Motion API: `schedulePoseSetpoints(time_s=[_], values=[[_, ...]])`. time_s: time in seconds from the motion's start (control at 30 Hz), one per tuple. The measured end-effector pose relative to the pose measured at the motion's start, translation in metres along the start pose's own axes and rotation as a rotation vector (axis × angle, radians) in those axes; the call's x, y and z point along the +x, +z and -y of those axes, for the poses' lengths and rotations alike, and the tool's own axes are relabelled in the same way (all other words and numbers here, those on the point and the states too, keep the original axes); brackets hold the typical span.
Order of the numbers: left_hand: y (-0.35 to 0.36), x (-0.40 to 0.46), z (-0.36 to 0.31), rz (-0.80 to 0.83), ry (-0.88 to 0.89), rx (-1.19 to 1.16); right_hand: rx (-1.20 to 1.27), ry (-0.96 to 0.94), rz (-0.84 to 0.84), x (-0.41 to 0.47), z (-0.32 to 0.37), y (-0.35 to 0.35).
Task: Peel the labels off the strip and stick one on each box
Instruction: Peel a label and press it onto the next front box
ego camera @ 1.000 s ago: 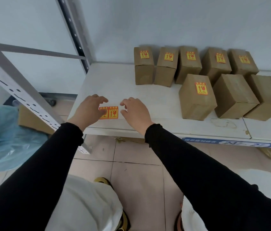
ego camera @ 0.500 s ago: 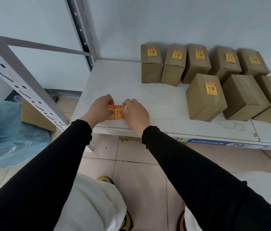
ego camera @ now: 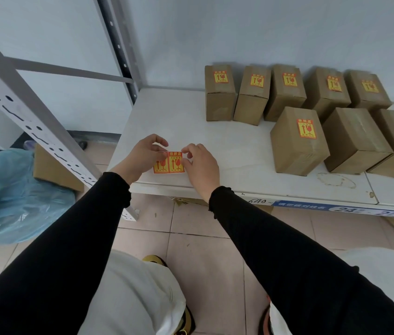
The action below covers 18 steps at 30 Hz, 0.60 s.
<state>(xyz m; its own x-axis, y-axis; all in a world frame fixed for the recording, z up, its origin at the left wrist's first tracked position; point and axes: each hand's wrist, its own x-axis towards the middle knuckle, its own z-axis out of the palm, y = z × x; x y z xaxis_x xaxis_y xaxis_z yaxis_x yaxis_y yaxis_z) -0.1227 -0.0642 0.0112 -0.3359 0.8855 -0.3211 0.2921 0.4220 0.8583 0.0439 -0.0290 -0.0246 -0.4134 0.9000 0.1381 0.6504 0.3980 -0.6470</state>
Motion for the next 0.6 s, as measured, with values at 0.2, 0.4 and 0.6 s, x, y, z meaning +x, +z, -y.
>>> schedulePoseSetpoints(time_s=[0.2,0.4,0.6], values=[[-0.001,-0.001,0.000,0.008,-0.010,-0.016,-0.009,-0.008,-0.046,0.000,0.003,0.000],[0.004,0.001,0.003,-0.027,0.048,0.134,0.028,0.037,-0.034,-0.002,0.006,-0.002],[0.008,0.006,0.005,-0.097,0.078,0.306,0.116,0.102,-0.031,-0.006,-0.003,-0.017]])
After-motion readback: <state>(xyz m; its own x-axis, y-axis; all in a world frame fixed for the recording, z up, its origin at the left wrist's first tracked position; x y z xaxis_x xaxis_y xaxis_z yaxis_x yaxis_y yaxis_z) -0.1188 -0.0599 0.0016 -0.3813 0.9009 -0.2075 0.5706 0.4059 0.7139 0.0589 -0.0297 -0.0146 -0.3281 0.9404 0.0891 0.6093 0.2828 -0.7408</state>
